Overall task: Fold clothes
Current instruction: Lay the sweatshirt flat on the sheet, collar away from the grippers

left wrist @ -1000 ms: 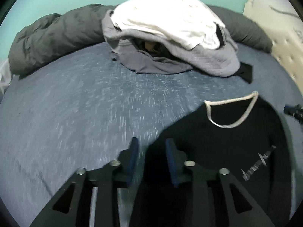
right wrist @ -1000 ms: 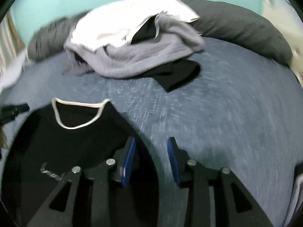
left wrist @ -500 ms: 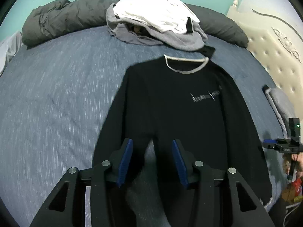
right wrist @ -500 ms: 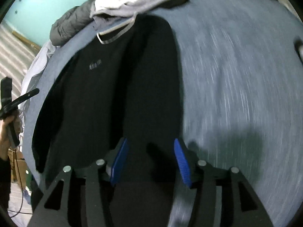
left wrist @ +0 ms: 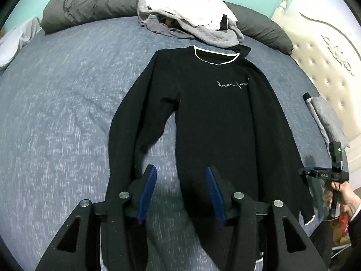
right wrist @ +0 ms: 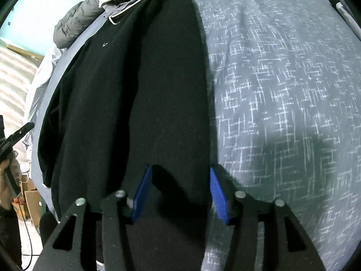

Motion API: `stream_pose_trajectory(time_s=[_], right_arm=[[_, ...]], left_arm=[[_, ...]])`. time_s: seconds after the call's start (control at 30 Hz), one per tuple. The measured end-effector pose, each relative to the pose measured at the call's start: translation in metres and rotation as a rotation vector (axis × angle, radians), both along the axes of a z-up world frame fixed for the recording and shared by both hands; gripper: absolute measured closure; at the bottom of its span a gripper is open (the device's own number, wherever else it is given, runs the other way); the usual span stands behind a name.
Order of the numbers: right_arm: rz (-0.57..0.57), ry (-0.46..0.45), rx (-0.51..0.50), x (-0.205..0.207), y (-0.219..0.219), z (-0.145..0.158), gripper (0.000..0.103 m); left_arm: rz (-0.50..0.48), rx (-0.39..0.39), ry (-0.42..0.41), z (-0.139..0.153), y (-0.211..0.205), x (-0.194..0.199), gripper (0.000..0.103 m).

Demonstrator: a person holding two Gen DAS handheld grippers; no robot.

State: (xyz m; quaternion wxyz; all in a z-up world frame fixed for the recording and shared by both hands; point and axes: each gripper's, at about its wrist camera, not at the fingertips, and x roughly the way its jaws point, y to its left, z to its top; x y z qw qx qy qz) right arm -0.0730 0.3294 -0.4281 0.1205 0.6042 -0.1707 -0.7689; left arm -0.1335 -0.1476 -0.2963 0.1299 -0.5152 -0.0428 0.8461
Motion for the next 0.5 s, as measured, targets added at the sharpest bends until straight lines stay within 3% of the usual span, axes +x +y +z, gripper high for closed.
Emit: stream_pose_trajectory(time_s=[0.03,0.13,0.3,0.5], right_arm=[[-0.006,-0.003,0.000,0.001,0.000,0.000,0.083],[-0.010,0.018,0.000,0.005,0.003,0.012,0.098],[-0.011,0.062,0.014,0.010,0.015,0.041,0.101],[-0.023,0.115,0.119,0.008,0.048,0.084,0.101]], left_arm=[[0.004,0.001,-0.001,0.001,-0.002,0.005,0.053],[0.016,0.001,-0.002,0.005,-0.008,0.016,0.053],[0.017,-0.009,0.010,0.015,-0.013,0.025,0.052],[0.004,-0.004,0.018,0.021,-0.010,0.034,0.050]])
